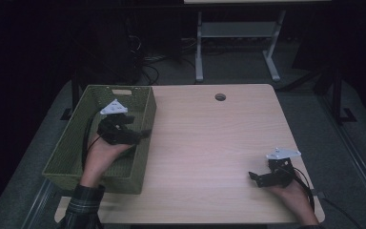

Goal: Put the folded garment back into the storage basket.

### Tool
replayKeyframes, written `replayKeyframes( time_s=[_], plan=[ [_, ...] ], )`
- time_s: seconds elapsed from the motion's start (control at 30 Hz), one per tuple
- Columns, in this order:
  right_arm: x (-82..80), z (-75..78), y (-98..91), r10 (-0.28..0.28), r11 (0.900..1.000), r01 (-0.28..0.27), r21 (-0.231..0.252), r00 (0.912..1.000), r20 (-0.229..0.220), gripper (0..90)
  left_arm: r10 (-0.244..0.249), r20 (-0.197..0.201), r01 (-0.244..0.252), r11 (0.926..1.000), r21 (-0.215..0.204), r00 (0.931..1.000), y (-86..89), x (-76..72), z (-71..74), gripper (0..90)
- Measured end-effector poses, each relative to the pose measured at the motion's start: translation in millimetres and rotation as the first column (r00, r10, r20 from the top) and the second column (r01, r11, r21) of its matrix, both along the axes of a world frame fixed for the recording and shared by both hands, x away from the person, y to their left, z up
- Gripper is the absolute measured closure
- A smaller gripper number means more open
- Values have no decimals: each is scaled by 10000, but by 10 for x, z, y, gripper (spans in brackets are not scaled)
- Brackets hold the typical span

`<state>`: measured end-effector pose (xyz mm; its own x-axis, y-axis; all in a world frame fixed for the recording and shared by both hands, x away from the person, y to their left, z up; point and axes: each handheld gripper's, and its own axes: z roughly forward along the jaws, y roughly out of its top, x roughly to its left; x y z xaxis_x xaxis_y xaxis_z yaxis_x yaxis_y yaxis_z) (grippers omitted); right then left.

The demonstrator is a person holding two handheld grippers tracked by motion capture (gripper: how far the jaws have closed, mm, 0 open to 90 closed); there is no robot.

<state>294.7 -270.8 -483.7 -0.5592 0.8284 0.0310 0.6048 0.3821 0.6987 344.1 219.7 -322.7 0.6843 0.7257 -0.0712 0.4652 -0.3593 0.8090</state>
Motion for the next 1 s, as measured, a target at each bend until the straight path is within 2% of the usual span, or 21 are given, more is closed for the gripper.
replayKeyframes(
  time_s=[0.23, 0.4, 0.5, 0.57, 0.67, 0.93, 1.0],
  plan=[
    [0, 0, 1, -7, 10000, 7, 8, 10000, 0, 0, -275, 88, 279, 9989, -381, 9996, -346, -26, -76, 147],
    [0, 0, 1, -12, 10000, 12, 7, 10000, 4, 0, -569, 144, 573, 9980, -249, 9983, -608, -62, -161, 148],
    [0, 0, 1, -7, 10000, 7, 8, 10000, -1, 0, -581, 155, 584, 9981, -206, 9982, -729, -81, -220, 148],
    [0, 0, 1, -7, 10000, 7, 3, 10000, 0, 0, -596, 134, 600, 9977, -308, 9981, -818, -91, -278, 148],
    [0, 0, 1, -14, 10000, 14, 9, 10000, 0, 0, -712, 168, 714, 9974, -79, 9973, -928, -111, -369, 148],
    [0, 0, 1, -14, 10000, 14, 4, 10000, -3, 0, -755, 115, 755, 9971, -39, 9971, -1138, -103, -674, 148],
    [-1, 0, 1, -12, 10000, 12, 4, 10000, -12, 0, -856, 0, 856, 9962, 174, 9963, -1175, -86, -747, 148]
  ],
)
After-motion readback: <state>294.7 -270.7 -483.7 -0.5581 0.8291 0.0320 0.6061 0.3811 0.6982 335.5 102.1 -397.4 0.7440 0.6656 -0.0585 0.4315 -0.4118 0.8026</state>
